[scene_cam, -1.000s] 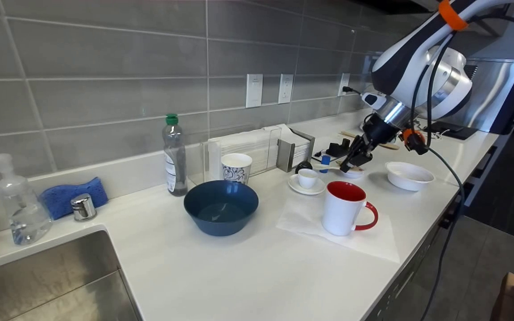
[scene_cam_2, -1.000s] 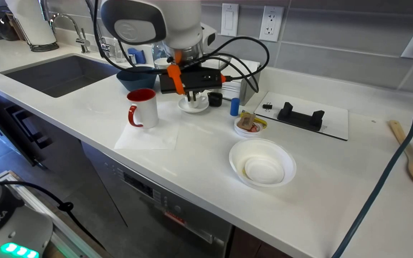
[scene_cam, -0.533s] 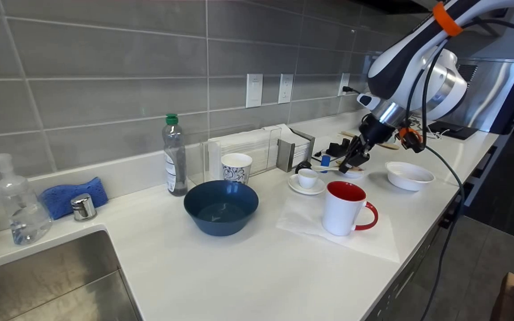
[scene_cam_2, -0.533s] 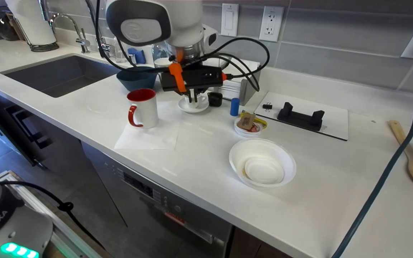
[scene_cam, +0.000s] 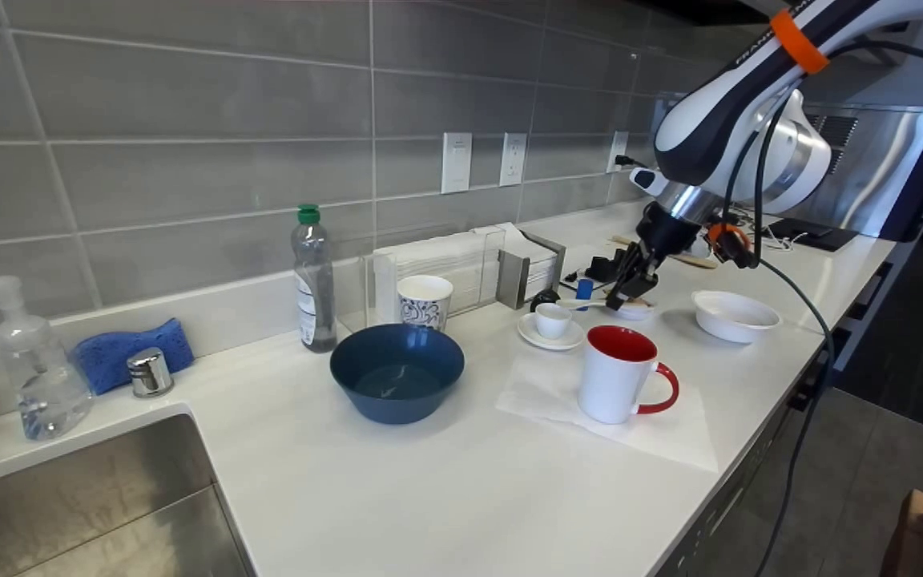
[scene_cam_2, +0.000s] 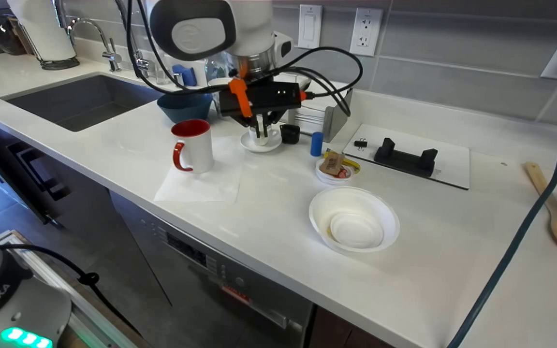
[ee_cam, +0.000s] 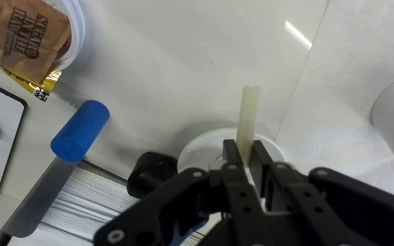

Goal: Use the white spoon to place some of the contents from the blue bowl into the white teacup.

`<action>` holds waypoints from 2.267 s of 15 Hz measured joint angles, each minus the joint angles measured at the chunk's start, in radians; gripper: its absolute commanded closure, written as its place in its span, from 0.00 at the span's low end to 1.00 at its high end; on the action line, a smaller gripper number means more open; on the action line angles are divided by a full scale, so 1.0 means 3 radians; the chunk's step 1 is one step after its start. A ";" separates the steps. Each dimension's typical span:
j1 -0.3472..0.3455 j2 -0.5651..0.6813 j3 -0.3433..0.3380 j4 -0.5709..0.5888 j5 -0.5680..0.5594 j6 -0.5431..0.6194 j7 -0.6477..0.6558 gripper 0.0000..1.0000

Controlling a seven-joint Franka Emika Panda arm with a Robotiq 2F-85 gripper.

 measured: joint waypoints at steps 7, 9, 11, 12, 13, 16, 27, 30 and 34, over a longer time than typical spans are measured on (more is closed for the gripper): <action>0.0022 0.0024 0.0060 0.0041 -0.0694 0.0000 0.0602 0.97; 0.0021 0.0029 0.0086 0.0058 -0.0909 0.0000 0.0797 0.97; 0.0021 0.0031 0.0099 0.0080 -0.1120 -0.0003 0.0979 0.97; 0.0021 0.0031 0.0102 0.0088 -0.1234 -0.0005 0.1075 0.97; 0.0021 0.0031 0.0102 0.0096 -0.1351 -0.0010 0.1173 0.97; 0.0021 0.0031 0.0104 0.0124 -0.1661 -0.0058 0.1430 0.97; 0.0028 0.0030 0.0188 0.0257 -0.2680 -0.0395 0.2230 0.97; 0.0034 0.0030 0.0236 0.0297 -0.2924 -0.0470 0.2424 0.97; 0.0039 0.0030 0.0292 0.0355 -0.3175 -0.0577 0.2611 0.97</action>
